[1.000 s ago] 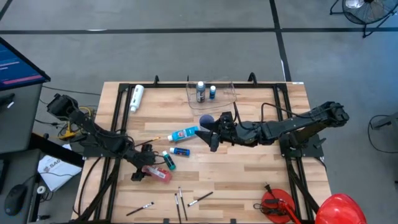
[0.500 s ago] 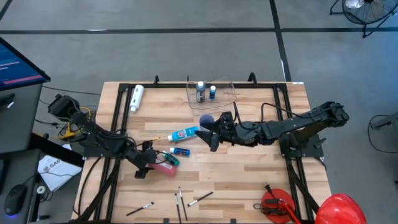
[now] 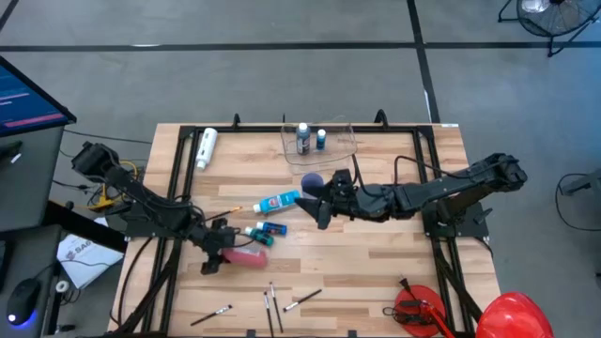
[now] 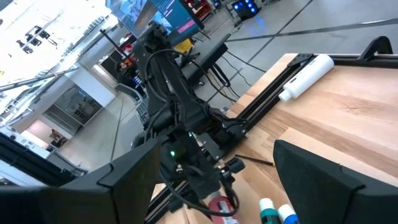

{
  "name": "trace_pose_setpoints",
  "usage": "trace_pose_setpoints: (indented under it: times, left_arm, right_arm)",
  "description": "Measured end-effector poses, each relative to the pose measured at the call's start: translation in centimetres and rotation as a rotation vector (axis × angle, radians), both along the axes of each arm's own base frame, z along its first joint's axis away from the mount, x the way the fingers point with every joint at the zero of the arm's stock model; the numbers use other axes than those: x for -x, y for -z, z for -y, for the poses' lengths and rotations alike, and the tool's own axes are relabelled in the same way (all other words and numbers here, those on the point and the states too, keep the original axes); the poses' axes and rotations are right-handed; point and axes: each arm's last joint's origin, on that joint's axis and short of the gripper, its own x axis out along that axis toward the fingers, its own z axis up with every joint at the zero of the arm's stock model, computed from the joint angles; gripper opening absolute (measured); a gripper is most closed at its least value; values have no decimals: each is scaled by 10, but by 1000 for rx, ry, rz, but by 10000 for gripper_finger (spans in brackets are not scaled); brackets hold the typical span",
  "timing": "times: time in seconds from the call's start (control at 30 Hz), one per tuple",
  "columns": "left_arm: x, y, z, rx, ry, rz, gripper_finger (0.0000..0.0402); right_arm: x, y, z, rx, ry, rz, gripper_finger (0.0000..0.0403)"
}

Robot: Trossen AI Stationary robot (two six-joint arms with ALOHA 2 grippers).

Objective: Pick & Place Paint Supplies
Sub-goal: Put the red paint bottle into the transparent bin

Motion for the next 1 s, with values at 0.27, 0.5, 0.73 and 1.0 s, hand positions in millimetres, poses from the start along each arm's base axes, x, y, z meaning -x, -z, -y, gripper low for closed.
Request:
trace_pose_setpoints:
  times: [0.27, 0.5, 0.73, 1.0]
  left_arm:
    - [-10, -21, 8, 77, 31, 38, 210]
    - [-20, -39, 13, 107, 28, 99, 210]
    - [-26, -53, 16, 118, 33, 129, 210]
    - [-27, -55, 15, 132, 41, 119, 210]
  right_arm:
    - [0, 0, 0, 5, -21, -7, 302]
    - [-1, 1, -1, 20, -103, -19, 302]
    - [-1, 2, -4, 10, -173, -23, 302]
    - [-30, 7, -20, 12, -231, -59, 302]
